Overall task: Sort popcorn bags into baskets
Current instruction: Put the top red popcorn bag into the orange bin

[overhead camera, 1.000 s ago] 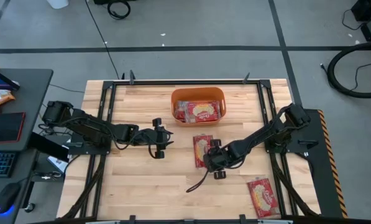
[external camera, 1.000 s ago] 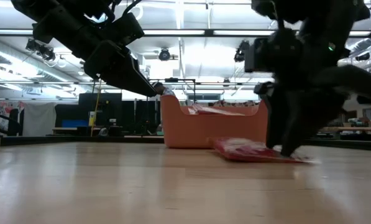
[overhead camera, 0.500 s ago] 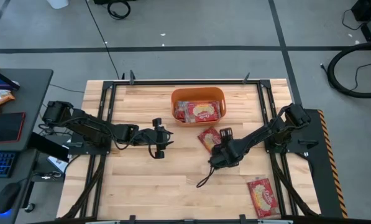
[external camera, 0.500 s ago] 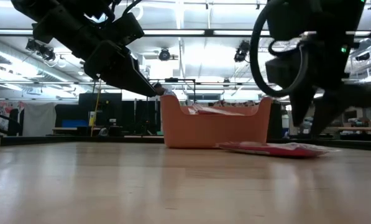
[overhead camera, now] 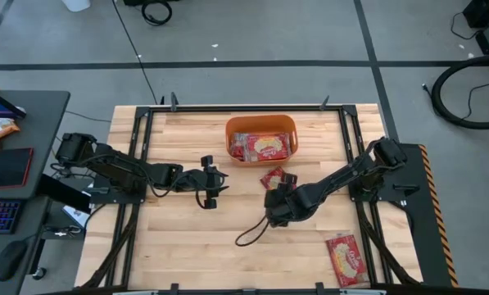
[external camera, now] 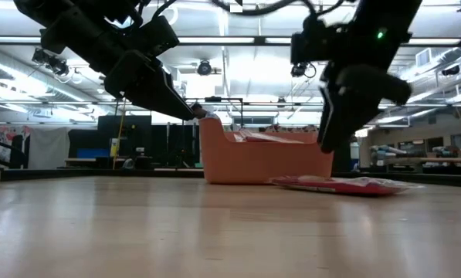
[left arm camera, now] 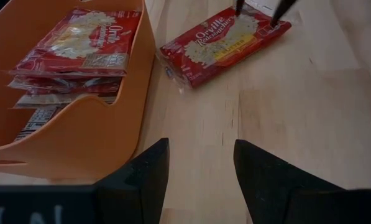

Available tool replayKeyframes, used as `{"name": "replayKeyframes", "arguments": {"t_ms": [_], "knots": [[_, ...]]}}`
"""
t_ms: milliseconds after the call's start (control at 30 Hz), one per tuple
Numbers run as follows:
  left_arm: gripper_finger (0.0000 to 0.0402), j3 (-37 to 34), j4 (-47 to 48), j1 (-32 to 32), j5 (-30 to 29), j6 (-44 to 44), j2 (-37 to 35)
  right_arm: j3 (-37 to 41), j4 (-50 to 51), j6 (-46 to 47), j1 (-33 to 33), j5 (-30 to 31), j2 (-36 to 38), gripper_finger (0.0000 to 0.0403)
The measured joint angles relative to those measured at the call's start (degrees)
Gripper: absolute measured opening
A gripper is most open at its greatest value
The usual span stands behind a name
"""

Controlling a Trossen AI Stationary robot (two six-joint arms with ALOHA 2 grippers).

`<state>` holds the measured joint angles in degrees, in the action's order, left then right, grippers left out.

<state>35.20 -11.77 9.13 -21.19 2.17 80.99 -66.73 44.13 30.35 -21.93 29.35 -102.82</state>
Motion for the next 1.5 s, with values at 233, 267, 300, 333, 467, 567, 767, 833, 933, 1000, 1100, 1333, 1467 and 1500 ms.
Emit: {"name": "replayKeyframes", "arguments": {"t_ms": [233, 267, 300, 333, 467, 567, 767, 833, 933, 1000, 1100, 1333, 1467, 1500], "knots": [[0.0185, 0.00, 0.00, 0.00, 0.00, -0.02, 0.00, 1.06, -3.59, 4.23, -1.21, 3.52, -6.69, 0.0191], [0.0185, 0.00, 0.02, 0.00, 0.02, -0.02, 0.00, 1.06, -3.63, 4.44, -1.36, 3.89, -7.69, 0.0191], [0.0185, 0.00, 0.02, 0.00, 0.02, -0.02, 0.00, 1.06, -3.80, 4.59, -1.38, 3.98, -8.62, 0.0191], [0.0185, 0.00, 0.02, 0.00, 0.00, -0.02, 0.00, 0.95, -3.86, 4.73, -1.42, 4.34, -9.39, 0.0191], [0.0185, 0.00, 0.02, 0.00, 0.02, -0.03, 0.00, 0.74, -3.08, 6.12, -1.57, 5.49, -11.40, 0.0191], [0.0185, 0.00, 0.04, -0.02, 0.02, -0.04, 0.00, 0.71, -2.04, 6.12, -1.54, 6.41, -11.62, 0.0183], [0.0185, 0.00, 0.04, 0.00, 0.00, 0.00, 0.00, 0.95, 0.65, 1.82, -1.16, 7.35, -10.97, 0.0141], [0.0185, 0.00, 0.04, 0.00, 0.01, 0.00, 0.00, 1.00, 0.91, 0.55, -0.99, 7.19, -10.94, 0.0124], [0.0185, 0.00, 0.04, -0.01, 0.02, -0.02, 0.00, 1.00, 1.10, -0.61, -0.54, 5.19, -10.89, 0.0094], [0.0185, 0.00, 0.04, 0.00, 0.02, -0.02, 0.00, 1.00, 1.13, -0.58, -0.34, 3.93, -10.87, 0.0070], [0.0185, 0.00, 0.04, 0.00, 0.02, -0.04, 0.00, 1.00, 1.13, -0.57, -0.36, 3.40, -10.90, 0.0026], [0.0185, 0.00, 0.04, 0.00, 0.00, 0.00, 0.00, -1.27, 5.77, -0.91, -0.31, 2.63, -11.18, 0.0012], [0.0185, 0.00, 0.00, 0.00, 0.00, 0.37, 0.00, -7.26, 12.89, -2.07, -0.59, 3.78, -11.18, 0.0006], [0.0185, 0.00, 0.00, 0.00, 0.00, 0.39, 0.00, -8.87, 15.22, -2.06, -0.69, 4.34, -11.18, 0.0006]]}}
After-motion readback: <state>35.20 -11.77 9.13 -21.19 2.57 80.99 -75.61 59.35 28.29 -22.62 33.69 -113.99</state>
